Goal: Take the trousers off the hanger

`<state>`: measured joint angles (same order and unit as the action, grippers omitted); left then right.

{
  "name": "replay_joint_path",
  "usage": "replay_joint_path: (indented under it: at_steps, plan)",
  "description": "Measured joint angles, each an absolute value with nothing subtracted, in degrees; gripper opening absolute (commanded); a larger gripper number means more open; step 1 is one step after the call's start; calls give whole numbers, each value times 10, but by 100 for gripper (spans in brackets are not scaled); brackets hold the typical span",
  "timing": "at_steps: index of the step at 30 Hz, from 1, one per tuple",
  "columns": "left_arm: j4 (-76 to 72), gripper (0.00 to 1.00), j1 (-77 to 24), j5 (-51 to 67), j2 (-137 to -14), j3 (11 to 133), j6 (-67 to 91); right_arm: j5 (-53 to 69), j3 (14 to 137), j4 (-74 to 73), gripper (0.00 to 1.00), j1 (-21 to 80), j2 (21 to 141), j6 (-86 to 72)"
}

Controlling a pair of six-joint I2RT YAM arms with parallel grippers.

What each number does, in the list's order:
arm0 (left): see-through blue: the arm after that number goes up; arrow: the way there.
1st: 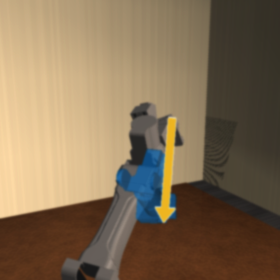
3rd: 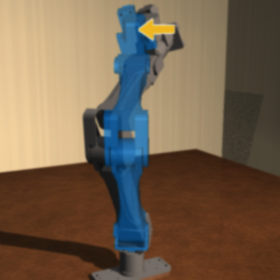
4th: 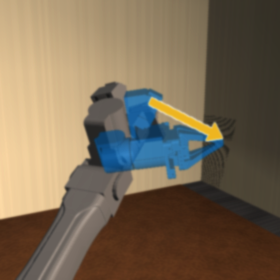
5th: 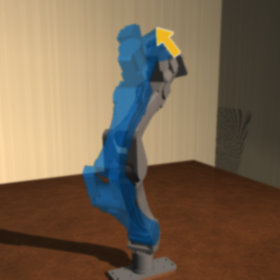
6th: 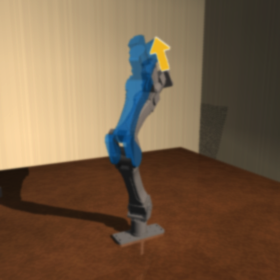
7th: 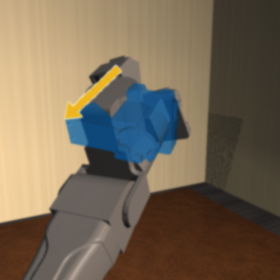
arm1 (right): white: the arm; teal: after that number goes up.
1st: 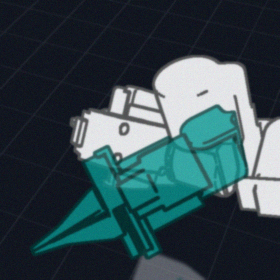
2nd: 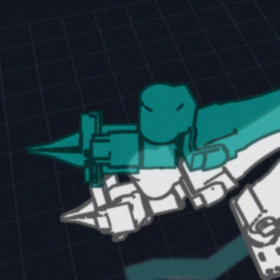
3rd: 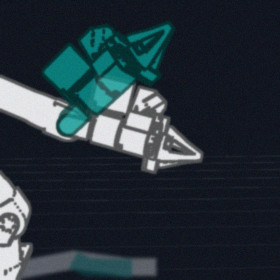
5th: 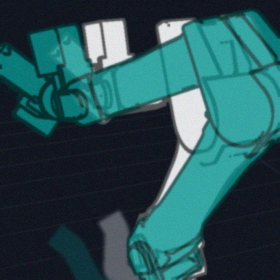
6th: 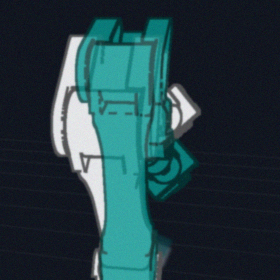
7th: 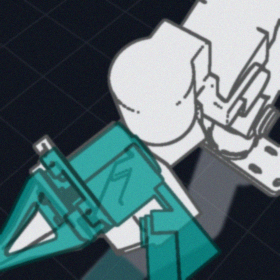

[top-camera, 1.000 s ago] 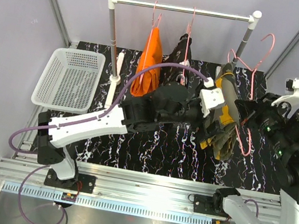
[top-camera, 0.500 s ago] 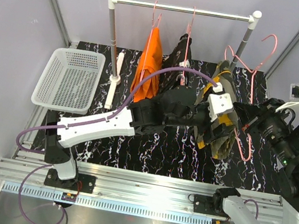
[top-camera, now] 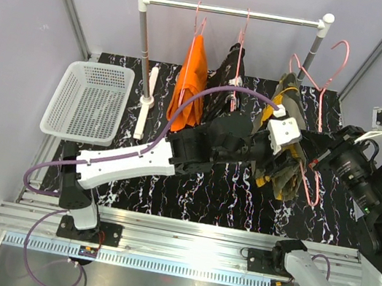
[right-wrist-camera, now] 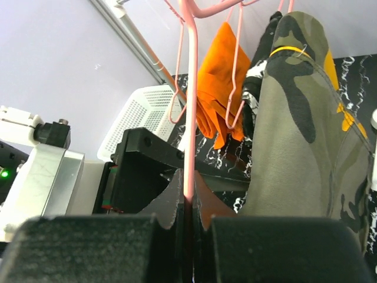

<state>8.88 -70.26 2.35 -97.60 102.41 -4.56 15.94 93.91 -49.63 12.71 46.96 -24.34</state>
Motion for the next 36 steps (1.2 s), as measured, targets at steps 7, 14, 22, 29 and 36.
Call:
replay_joint_path:
  at_steps: [7,14,22,29,36]
  plan:
    - [64,0,-712,-22,-976,1024,-41,174,934,-477,0,127,469,-258]
    - [41,0,-719,-93,-972,1009,-37,164,907,-455,0,127,468,-255]
    - [34,0,-717,-218,-942,974,-48,111,834,-441,0,127,468,-240]
    - [35,0,-716,-278,-892,971,-77,105,791,-415,0,127,470,-235]
    - [11,0,-715,-349,-853,1012,-130,99,754,-414,0,128,463,-222]
